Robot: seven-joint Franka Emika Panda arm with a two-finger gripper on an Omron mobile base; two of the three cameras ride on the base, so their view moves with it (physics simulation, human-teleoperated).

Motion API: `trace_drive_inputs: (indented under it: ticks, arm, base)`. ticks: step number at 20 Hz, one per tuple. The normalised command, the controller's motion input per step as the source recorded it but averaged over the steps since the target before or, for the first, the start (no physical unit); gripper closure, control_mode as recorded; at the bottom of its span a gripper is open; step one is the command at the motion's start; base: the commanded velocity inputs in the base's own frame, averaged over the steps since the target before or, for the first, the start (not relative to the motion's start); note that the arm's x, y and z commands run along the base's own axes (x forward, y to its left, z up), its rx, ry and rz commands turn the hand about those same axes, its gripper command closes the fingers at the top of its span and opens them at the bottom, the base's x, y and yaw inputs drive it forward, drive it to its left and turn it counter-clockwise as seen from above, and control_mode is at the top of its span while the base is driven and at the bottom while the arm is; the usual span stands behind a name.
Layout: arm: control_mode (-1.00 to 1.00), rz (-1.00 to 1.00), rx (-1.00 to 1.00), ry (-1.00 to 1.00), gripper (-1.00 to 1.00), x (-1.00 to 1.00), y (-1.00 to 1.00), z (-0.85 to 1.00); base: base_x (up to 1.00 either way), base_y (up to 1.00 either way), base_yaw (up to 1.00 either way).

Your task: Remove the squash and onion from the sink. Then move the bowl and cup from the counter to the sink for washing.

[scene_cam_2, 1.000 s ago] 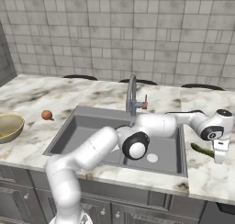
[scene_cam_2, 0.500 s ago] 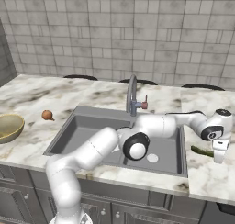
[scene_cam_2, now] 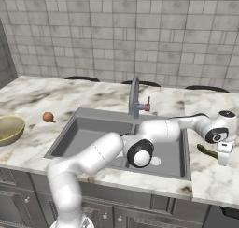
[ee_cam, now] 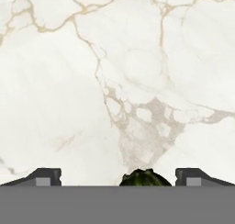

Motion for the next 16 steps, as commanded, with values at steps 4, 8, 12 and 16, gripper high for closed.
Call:
trace_drive_inputs:
  ticks: [4,8,12,16]
  arm:
    - [-1.00,-0.06,0.05,0.00,-1.00,-0.06,-0.12,0.01]
    - [-1.00,-0.06,0.06,0.00,-1.00,-0.12,-0.06,0.13]
    - [-1.00,-0.04,0.07,0.00,-1.00,-0.13,-0.01,0.23]
    - [-1.00,-0.03,0.06,0.00,-1.00,-0.11,0.00,0.30]
  base:
    - [0.00,0.00,0.00]
    - [0.00,0.00,0.00]
    - [0.00,0.00,0.00]
    - [0.00,0.00,0.00]
